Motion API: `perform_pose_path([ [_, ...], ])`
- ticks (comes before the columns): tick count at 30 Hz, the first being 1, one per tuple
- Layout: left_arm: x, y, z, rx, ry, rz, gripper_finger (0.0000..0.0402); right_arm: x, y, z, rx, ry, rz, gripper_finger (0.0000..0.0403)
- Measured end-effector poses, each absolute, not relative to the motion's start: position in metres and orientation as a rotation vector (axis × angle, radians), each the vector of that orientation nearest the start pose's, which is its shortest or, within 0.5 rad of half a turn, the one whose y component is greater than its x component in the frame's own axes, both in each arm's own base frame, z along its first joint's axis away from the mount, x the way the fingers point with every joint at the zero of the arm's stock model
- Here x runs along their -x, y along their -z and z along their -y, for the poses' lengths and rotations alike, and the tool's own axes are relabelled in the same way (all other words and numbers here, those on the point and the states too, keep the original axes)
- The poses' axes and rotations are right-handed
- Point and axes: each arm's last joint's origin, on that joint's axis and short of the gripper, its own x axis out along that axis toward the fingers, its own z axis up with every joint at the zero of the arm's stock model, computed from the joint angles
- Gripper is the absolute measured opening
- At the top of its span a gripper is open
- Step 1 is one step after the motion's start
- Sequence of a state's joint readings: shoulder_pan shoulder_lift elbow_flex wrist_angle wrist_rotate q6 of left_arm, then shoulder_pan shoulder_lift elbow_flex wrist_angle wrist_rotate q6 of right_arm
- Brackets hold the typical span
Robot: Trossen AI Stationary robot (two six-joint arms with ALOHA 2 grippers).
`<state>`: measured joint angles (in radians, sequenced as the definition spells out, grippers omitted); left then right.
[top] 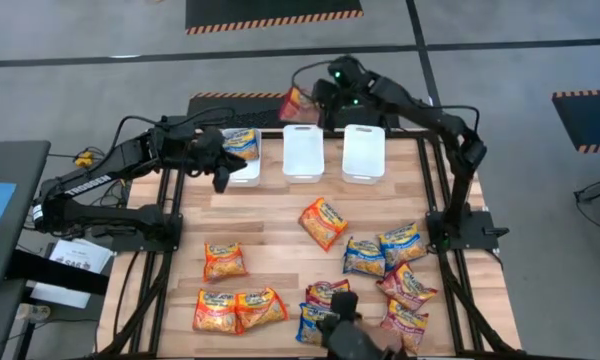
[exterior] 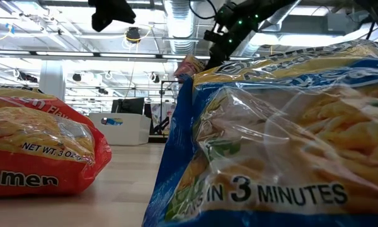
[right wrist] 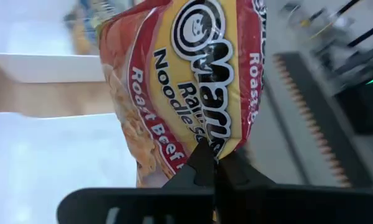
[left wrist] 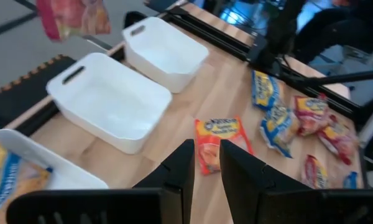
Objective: Sort Maruchan noodles
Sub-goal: Put the red noodle pack into the middle white bin
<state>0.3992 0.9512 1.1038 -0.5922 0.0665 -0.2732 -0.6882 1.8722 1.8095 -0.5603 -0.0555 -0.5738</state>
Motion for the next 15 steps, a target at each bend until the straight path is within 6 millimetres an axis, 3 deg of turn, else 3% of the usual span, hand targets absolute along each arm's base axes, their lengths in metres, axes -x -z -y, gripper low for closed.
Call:
perform_pose_path([
  [3, -0.173, -0.374, -0.072, 0.361, -0.419, -0.38, 0.0061, -0.332, -0.334, 0.281, 0.318, 0.404, -0.733, 0.0006],
  [6, -0.173, -0.374, -0.072, 0.374, -0.444, -0.375, 0.0061, -0.336, -0.308, 0.288, 0.277, 0.36, -0.818, 0.0006],
  [12, -0.172, -0.374, -0.073, 0.384, -0.476, -0.368, 0.0061, -0.346, -0.278, 0.286, 0.282, 0.343, -0.973, 0.0006],
  [15, -0.172, -0.374, -0.074, 0.381, -0.49, -0.367, 0.0061, -0.352, -0.275, 0.28, 0.313, 0.326, -0.989, 0.0006],
])
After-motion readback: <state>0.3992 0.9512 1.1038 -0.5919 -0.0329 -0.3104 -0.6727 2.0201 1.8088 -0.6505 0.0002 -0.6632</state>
